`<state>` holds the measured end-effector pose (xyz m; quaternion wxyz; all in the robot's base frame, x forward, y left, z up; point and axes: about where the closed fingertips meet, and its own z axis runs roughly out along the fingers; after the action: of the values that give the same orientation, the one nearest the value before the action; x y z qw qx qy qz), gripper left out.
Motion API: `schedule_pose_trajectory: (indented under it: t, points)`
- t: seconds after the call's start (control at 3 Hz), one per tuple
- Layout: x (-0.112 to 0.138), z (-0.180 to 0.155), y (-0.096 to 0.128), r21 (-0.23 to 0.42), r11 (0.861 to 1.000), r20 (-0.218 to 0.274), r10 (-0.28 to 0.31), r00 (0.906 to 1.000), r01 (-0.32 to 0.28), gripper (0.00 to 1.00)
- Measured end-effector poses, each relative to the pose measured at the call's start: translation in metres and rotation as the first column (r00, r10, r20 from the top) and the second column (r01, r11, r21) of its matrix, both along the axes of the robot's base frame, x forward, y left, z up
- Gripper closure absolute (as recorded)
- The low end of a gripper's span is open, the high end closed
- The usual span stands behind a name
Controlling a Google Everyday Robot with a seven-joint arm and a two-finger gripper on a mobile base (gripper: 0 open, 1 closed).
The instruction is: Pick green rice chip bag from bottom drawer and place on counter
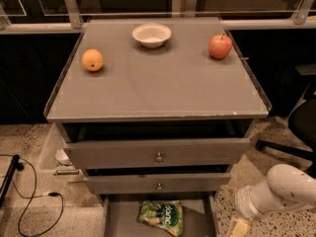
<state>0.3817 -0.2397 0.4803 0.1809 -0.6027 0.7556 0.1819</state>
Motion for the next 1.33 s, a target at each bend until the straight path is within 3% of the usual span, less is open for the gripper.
schedule_pose_trajectory:
  t: [0.67,1.0,1.33]
  points:
    - [0.001,-0.012,0.004,0.032,0.999,0.020,-0.005,0.9998,0.005,0.00]
    - [0.009,-0.038,0.026,0.128,0.991,0.096,-0.035,0.9948,0.023,0.00]
    - [0.017,-0.063,0.053,0.217,0.976,0.179,-0.060,0.9821,0.020,0.00]
